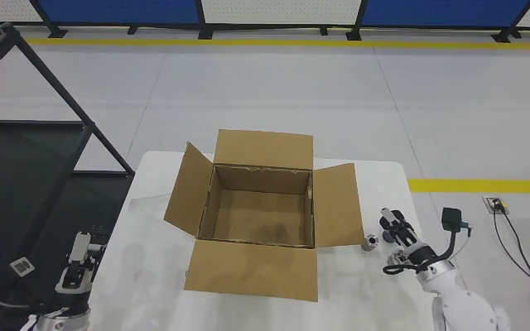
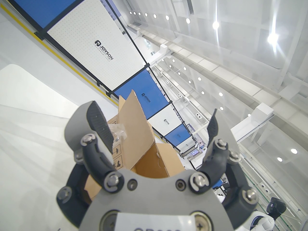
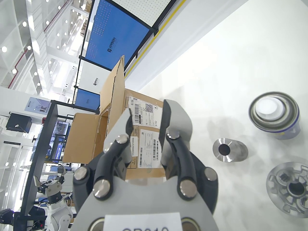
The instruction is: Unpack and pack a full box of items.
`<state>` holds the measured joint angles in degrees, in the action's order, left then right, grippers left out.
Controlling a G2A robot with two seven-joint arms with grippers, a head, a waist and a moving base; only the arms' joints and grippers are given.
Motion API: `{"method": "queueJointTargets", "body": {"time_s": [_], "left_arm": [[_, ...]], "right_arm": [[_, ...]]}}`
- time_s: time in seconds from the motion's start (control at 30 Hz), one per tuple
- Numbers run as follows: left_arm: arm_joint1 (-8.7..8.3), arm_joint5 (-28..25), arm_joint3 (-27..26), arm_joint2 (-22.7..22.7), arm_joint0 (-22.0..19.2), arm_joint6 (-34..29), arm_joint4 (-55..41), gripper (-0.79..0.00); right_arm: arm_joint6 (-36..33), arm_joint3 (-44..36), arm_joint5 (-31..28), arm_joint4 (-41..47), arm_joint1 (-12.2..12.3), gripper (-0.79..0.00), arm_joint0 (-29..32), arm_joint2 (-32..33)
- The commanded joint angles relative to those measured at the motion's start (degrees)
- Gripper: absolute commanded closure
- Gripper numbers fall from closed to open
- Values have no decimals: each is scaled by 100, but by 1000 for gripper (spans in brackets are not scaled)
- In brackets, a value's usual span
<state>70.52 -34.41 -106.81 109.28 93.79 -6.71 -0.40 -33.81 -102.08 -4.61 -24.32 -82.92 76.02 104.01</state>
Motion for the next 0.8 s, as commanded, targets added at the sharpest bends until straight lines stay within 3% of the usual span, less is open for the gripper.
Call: {"method": "queueJointTargets", "body": {"time_s": [0.0,0.13,0.27,0.53,0.77], "left_arm": [[0,0,0,0,0,0,0,-785],[0,0,0,0,0,0,0,-785],[0,0,0,0,0,0,0,-785],[0,0,0,0,0,0,0,-785],[0,0,0,0,0,0,0,-785]], "right_arm": [[-39,80,173,-100,6,0,-51,-179],[-286,551,395,-13,35,0,-392,-405],[-678,1164,-43,417,79,0,-614,-494],[-842,2179,-879,1175,126,0,-931,-716],[-735,2710,-1053,1228,148,0,-1291,-1062]]}}
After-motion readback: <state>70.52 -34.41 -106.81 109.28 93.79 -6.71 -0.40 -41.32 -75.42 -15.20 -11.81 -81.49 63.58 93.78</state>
